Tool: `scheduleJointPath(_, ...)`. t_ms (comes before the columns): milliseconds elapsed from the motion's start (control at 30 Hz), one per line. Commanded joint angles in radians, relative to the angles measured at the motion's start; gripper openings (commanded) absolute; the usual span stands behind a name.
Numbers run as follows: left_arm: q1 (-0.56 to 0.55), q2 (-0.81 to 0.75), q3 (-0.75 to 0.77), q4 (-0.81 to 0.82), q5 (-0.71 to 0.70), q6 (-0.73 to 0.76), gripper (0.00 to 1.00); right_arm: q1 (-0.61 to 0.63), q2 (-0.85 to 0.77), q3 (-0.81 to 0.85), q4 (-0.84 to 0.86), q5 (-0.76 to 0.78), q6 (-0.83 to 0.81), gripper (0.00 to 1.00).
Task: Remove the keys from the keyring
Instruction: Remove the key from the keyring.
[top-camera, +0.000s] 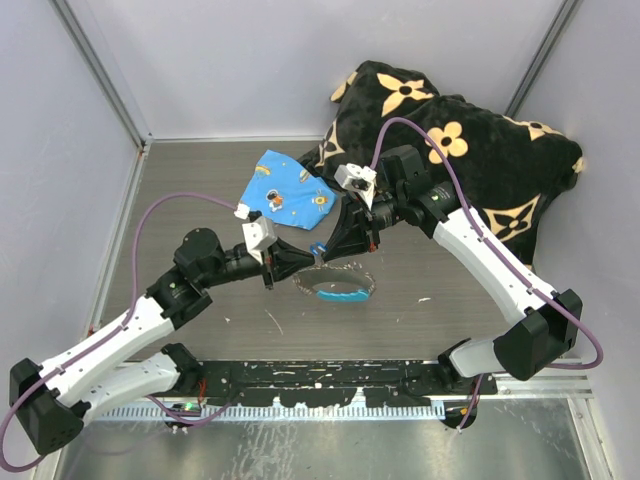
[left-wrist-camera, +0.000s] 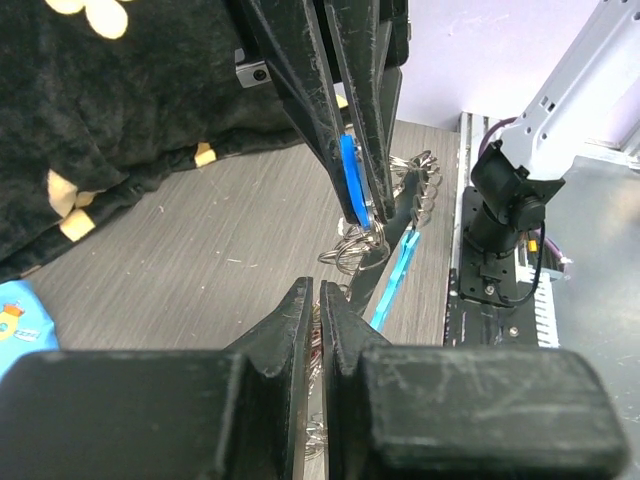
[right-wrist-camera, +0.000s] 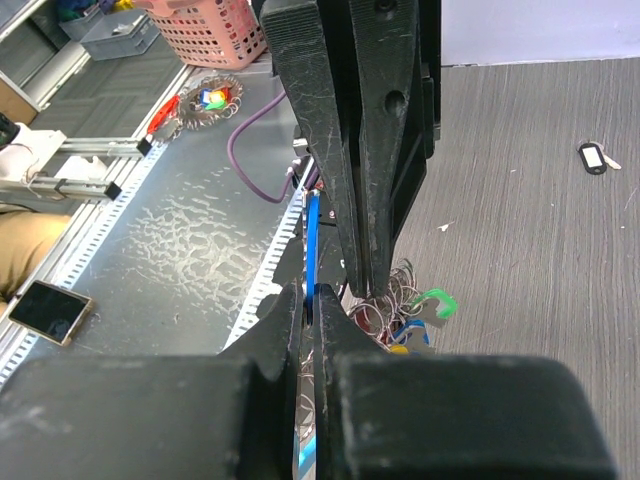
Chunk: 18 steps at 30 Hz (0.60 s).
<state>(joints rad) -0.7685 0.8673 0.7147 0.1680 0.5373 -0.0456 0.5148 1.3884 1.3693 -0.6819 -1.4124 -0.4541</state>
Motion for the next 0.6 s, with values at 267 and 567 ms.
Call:
scheduleJointPath(267, 0.025, 0.061, 0.044, 0.132, 0.132, -0.120, 0.08, -0.002, -0.008, 0.031, 0.015, -0.053, -0.014, 0.01)
scheduleJointPath(567, 0.039, 0.086, 0.038, 0.164, 0.186, -0.172, 0.13, -0.002, -0.007, 0.030, 0.015, -0.051, -0.016, 0.01)
